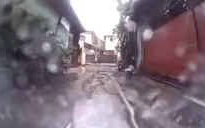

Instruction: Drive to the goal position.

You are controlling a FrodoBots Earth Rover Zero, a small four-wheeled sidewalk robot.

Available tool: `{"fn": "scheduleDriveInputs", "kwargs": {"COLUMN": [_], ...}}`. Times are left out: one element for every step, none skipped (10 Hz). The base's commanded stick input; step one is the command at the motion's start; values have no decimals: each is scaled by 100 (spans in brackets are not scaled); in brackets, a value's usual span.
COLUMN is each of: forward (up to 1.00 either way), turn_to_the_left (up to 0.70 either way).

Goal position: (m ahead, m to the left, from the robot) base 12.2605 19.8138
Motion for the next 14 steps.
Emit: {"fn": "scheduleDriveInputs", "kwargs": {"forward": [70, 70, 70, 70, 70, 70, 70, 70, 70, 70, 70, 70, 70, 70], "turn_to_the_left": [0, 0, 0, 0, 0, 0, 0, 0, 0, 0, 0, 0, 0, 0]}}
